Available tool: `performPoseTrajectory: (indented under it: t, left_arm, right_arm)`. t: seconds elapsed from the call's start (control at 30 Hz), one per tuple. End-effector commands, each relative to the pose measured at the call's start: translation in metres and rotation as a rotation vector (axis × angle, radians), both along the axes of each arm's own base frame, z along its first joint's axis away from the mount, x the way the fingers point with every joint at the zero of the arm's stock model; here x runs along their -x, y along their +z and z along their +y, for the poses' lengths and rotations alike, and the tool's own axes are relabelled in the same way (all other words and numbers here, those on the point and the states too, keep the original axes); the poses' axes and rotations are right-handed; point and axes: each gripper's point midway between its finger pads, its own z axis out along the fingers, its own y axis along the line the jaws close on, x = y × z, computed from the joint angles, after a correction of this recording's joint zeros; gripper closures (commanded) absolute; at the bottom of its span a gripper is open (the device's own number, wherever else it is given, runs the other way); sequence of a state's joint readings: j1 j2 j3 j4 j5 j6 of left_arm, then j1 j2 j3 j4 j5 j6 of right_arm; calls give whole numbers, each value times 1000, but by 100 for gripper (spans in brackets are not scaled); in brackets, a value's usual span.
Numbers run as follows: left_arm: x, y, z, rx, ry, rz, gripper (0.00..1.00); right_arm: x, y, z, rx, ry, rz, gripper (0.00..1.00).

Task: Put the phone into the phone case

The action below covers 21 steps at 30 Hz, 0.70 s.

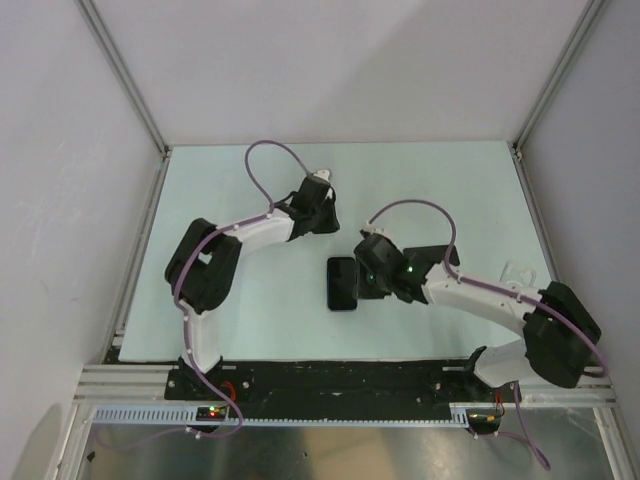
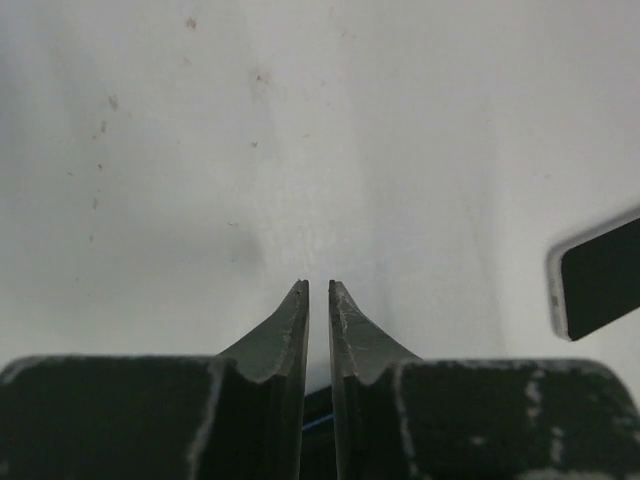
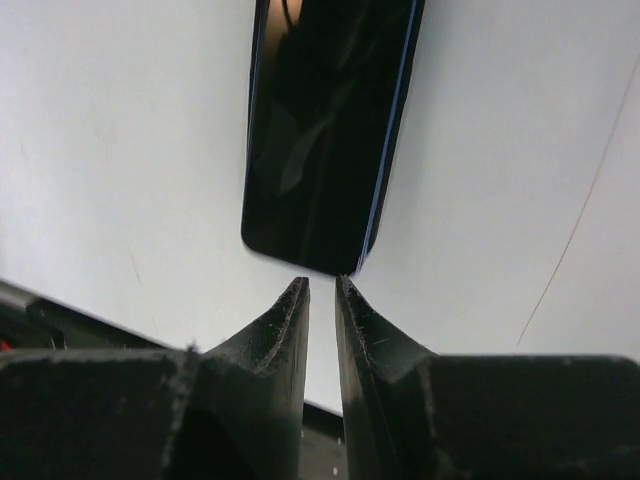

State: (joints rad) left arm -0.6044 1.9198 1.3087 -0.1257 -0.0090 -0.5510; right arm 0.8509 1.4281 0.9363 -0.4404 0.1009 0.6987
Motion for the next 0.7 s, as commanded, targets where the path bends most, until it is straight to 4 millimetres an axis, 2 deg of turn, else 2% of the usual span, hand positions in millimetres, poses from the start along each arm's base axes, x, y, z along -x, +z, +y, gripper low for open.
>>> performPoseTrajectory:
  t: [0.0,0.13,0.2,0.47,0.67]
  left_arm:
    - [9,-21,-11,-9,-108,61,84]
    - [14,-28,-15,0,-128,86,85]
    - [16,-31,-15,0,-136,94,85]
    - [30,-47,-10,-24,-158,129,86]
    - [45,-56,-6,-42,-162,156,88]
  right_arm:
    - [37,3,6,-57,-17,1,79]
    - [63,-12,15,-69,4,37,79]
    - [70,-21,22,-73,17,56,80]
    - [67,-43,45,-91,42,106,81]
    - [59,-66,47,-50,18,133,84]
